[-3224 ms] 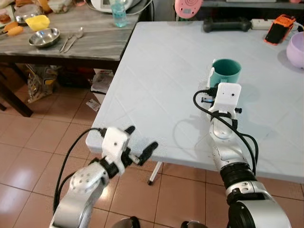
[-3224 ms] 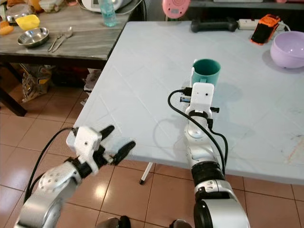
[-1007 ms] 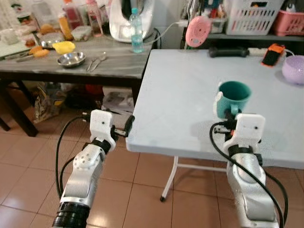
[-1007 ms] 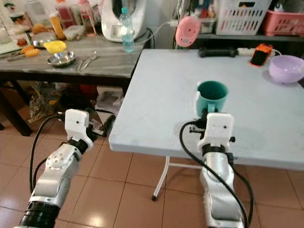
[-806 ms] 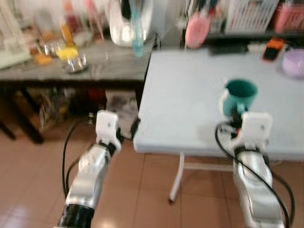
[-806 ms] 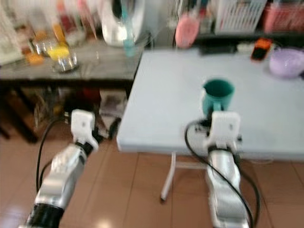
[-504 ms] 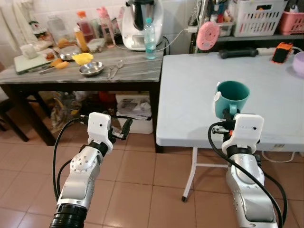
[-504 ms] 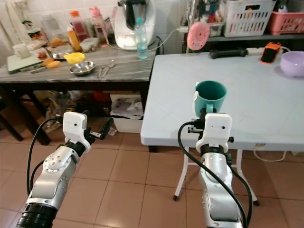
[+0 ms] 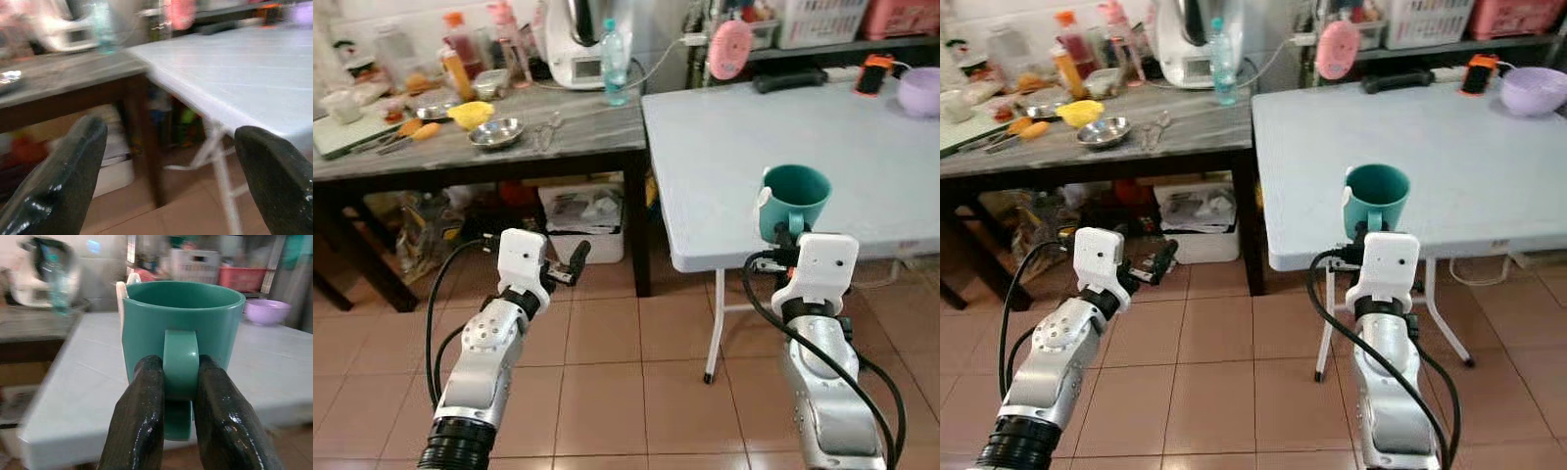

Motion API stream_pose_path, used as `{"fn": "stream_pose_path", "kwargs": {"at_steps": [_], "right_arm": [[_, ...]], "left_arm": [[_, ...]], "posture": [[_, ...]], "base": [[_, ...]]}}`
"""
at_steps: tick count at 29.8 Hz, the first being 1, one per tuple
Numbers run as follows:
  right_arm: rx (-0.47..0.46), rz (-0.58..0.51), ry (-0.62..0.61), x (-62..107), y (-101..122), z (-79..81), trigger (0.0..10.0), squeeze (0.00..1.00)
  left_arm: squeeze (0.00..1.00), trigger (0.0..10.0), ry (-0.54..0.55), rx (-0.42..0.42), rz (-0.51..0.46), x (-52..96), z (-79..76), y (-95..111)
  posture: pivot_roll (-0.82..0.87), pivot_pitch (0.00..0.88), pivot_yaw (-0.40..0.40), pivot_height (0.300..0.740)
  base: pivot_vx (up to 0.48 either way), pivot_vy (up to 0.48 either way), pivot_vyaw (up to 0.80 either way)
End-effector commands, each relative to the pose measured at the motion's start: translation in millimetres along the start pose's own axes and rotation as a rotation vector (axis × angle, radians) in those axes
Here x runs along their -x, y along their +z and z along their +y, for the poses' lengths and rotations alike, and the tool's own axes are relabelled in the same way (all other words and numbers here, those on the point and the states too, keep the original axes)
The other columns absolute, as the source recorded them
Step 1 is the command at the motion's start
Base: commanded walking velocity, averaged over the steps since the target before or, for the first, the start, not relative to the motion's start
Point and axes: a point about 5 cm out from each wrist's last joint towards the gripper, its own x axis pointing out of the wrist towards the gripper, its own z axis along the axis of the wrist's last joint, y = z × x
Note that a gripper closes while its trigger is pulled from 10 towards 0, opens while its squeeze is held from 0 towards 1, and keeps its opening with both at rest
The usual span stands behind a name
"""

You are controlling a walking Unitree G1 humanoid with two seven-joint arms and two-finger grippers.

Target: Setting the table

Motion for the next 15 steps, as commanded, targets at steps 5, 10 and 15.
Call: {"fn": "stream_pose_path", "kwargs": {"at_steps": [5,10,15], "right_arm": [[-0.019,-0.031,0.005,-2.2,7.4,5.3,10.0,0.00],[-0.010,-0.043,0.003,-2.8,8.7,4.1,10.0,0.00],[0.014,-0.056,0.004,-3.7,10.6,2.4,10.0,0.00]], "left_arm": [[0.00,10.0,0.021,-0.030,-0.009,2.6,9.2,4.8],[0.00,10.0,0.017,-0.029,-0.011,2.4,7.5,5.2],[0.00,10.0,0.011,-0.029,-0.015,1.1,4.3,6.1]], "posture": [[-0.08,0.000,0.108,0.740],[-0.08,0.000,0.109,0.740],[-0.08,0.000,0.110,0.740]], "base": [[0.000,0.480,-0.70],[0.000,0.480,-0.42],[0.000,0.480,0.09]]}}
